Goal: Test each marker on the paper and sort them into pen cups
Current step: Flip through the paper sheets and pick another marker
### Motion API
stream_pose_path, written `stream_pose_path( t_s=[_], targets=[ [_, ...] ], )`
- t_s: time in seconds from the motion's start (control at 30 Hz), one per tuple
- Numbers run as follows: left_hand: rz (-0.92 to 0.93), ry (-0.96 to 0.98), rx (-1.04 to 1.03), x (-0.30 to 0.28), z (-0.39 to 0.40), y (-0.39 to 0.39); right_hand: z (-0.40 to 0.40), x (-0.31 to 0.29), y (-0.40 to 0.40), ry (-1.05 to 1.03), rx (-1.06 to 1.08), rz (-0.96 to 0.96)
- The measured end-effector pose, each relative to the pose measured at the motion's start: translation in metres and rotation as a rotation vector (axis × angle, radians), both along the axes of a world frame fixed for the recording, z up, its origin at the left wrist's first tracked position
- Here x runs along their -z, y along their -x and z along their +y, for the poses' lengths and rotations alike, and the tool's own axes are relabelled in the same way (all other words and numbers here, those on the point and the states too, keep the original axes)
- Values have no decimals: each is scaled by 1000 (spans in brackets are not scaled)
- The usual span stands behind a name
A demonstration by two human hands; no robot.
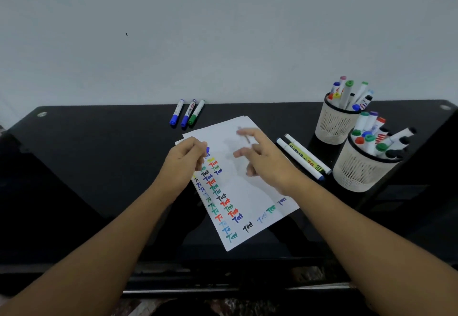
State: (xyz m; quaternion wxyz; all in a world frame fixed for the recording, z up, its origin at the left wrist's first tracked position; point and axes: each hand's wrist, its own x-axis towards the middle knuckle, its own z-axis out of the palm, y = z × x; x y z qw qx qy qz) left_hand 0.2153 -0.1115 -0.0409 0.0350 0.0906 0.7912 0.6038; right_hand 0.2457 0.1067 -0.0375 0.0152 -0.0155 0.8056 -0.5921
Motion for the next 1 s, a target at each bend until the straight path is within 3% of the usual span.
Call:
stream_pose_path(
  t_s=[0.1,0.17,0.8,1.0],
  targets=[
    [-134,-158,5,-3,4,1,11,2,-2,-369,-101,-12],
    [-188,-181,14,1,5,1,16,5,-2,-485,-90,24],
    [-320,-184,103,-5,18,-4,15,11,-2,-516,-114,120],
    [-298,-55,190,-9,21,-5,7,5,-10,-578,-205,109]
  ],
)
